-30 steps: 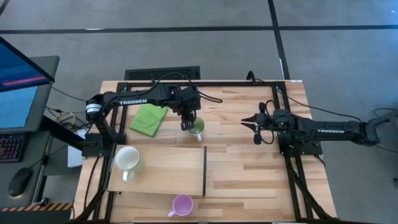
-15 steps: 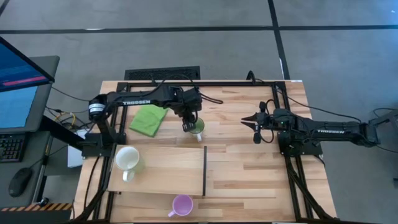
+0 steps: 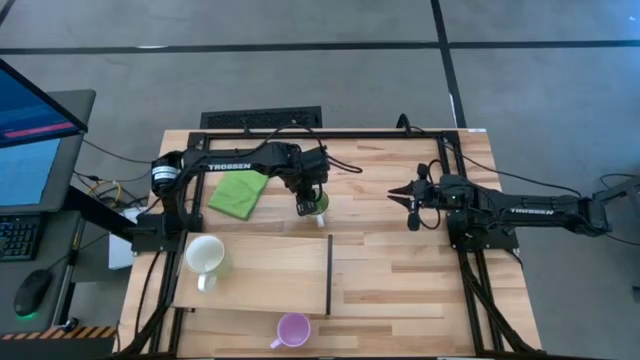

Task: Stack small to large cups/mugs on shelf
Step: Put the green mug on the shelf

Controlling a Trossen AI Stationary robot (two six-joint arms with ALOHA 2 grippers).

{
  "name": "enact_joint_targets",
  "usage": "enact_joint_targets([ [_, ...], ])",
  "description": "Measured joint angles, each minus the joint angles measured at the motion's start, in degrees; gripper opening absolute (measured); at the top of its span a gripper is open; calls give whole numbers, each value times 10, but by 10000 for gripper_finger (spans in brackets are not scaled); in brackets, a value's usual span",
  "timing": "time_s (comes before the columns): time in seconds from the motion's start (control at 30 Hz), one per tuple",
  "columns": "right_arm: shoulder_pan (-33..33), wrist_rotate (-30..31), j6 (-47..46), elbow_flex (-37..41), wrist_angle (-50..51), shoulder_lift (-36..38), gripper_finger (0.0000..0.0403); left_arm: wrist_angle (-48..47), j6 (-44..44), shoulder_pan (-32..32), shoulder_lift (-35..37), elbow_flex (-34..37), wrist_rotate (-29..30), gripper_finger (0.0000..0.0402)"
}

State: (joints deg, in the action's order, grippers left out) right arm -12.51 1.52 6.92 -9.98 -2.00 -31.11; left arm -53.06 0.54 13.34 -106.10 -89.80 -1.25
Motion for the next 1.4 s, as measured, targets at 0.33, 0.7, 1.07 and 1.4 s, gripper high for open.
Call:
enact_joint_targets([
  [0.33, 0, 0, -9, 0, -2, 0, 87, -5, -3, -2, 0, 0, 3, 122],
  [0.7, 0, 0, -9, 0, -1, 0, 87, -15, 6, 0, 0, 0, 10, 122],
  [1.07, 0, 16, -9, 0, 1, 0, 87, -15, 5, 11, 0, 0, 2, 122],
  [1.4, 0, 31, -9, 0, 3, 0, 87, -15, 4, 17, -11, -1, -22, 122],
])
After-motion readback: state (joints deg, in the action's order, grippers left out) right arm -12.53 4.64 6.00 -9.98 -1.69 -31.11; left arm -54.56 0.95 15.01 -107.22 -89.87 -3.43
